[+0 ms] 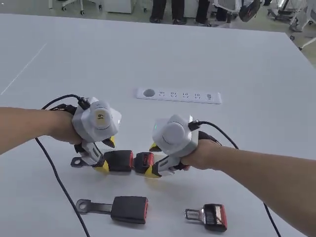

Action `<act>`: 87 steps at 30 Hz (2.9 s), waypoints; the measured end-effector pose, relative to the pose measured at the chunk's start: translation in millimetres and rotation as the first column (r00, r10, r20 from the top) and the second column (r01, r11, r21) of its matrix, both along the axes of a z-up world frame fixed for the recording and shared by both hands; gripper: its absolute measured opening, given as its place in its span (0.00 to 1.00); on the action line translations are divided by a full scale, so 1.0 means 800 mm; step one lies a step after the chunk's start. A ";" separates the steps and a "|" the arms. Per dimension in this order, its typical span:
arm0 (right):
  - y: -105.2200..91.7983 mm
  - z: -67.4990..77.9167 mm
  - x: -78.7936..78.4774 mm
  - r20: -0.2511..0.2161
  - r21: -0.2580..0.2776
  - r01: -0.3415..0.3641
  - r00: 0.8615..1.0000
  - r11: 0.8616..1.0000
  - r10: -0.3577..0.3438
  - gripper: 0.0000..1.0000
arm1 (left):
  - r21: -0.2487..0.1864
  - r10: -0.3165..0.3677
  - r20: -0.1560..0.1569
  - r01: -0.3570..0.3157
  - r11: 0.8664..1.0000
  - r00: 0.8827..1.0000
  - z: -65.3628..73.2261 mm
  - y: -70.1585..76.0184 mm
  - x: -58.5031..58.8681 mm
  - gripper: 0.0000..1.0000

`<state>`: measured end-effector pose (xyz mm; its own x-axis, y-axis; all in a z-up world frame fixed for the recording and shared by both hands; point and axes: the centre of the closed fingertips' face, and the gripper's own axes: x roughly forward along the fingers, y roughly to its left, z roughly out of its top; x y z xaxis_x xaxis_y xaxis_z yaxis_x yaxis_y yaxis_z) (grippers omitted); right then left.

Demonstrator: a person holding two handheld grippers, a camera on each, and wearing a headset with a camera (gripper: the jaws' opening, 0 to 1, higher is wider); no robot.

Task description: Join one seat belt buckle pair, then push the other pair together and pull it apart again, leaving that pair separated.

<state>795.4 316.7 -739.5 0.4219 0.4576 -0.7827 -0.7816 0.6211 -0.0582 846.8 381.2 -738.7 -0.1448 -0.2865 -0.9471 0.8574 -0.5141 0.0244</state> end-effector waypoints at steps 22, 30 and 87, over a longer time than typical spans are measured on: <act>-0.054 0.037 -0.063 0.010 -0.041 0.072 0.997 0.997 -0.072 0.51 | -0.052 0.096 0.020 -0.095 0.994 0.995 0.044 0.034 -0.019 0.51; -0.084 0.056 -0.092 0.035 -0.008 0.148 0.988 0.989 -0.148 0.55 | -0.099 0.163 -0.011 -0.163 0.982 0.987 0.062 0.048 -0.028 0.56; -0.103 0.070 -0.263 0.255 0.272 0.463 0.811 0.844 -0.527 1.00 | -0.573 0.521 -0.324 -0.602 0.556 0.790 0.082 0.131 -0.126 1.00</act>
